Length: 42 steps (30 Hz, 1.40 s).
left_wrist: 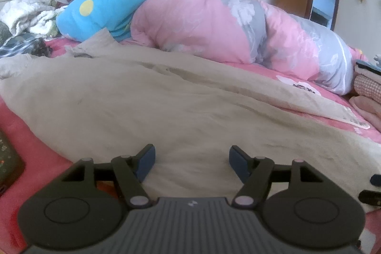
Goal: Fold clothes
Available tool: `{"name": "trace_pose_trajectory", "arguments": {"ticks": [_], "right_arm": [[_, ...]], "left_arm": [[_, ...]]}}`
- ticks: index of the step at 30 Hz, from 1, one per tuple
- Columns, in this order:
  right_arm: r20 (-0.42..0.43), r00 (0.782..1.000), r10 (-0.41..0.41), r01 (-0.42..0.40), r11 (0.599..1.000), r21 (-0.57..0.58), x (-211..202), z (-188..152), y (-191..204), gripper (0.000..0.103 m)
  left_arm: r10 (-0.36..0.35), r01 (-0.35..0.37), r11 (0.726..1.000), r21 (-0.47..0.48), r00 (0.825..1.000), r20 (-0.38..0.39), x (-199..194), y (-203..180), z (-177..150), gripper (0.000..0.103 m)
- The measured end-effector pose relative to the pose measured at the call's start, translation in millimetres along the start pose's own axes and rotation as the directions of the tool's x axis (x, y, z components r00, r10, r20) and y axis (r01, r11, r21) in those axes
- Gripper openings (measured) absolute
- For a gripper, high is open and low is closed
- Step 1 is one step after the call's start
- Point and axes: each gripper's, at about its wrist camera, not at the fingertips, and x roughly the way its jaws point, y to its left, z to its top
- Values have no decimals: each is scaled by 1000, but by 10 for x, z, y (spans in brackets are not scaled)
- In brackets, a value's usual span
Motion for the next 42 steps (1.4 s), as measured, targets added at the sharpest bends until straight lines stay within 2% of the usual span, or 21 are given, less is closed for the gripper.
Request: {"name": "trace_pose_trajectory", "arguments": {"ticks": [2, 6, 8, 10, 13, 16, 19, 23, 27, 28, 32, 35, 39, 42], "right_arm": [[5, 999, 34, -34, 997, 75, -32, -20, -120, 65], [25, 999, 34, -36, 997, 73, 82, -66, -86, 73], [35, 999, 21, -24, 997, 67, 122, -90, -38, 81], [40, 999, 13, -15, 997, 69, 102, -111, -24, 82], [43, 999, 14, -17, 997, 79, 90, -129, -29, 85], [46, 999, 9, -13, 997, 82, 85, -142, -15, 89], [49, 999, 5, -9, 997, 81, 74, -155, -4, 89], [51, 999, -5, 1, 995, 96, 38, -173, 10, 89], [44, 999, -11, 6, 994, 106, -83, -217, 46, 92], [33, 999, -7, 3, 995, 100, -119, -230, 60, 96], [-17, 1000, -4, 4, 1000, 24, -306, -240, 192, 96], [23, 1000, 11, -11, 1000, -6, -477, -140, 235, 96], [52, 995, -81, 77, 994, 75, -418, 141, 77, 100], [15, 991, -132, 128, 978, 165, -217, 318, -66, 102]], "left_arm": [[12, -12, 1000, 16, 1000, 12, -33, -20, 43, 73], [-28, 28, 1000, -4, 1000, 10, -21, -41, 225, 75], [-43, 43, 999, 3, 999, 0, 24, -75, 313, 80], [-48, 48, 999, 17, 999, -11, 84, -121, 385, 83], [-32, 34, 998, 43, 998, -50, 263, -183, 416, 94], [-5, 11, 998, 61, 995, -101, 460, -210, 340, 94], [9, 3, 996, 91, 991, -136, 537, -278, 277, 103], [33, -13, 990, 142, 990, -140, 534, -379, 231, 103], [34, -14, 991, 134, 988, -148, 511, -374, 234, 103], [34, -14, 991, 131, 988, -150, 504, -373, 235, 103], [42, -22, 991, 132, 987, -156, 479, -387, 237, 103], [49, -28, 992, 124, 985, -167, 486, -397, 258, 103], [55, -31, 992, 121, 979, -197, 493, -397, 295, 103], [41, -15, 992, 129, 978, -203, 491, -375, 290, 103]]}}
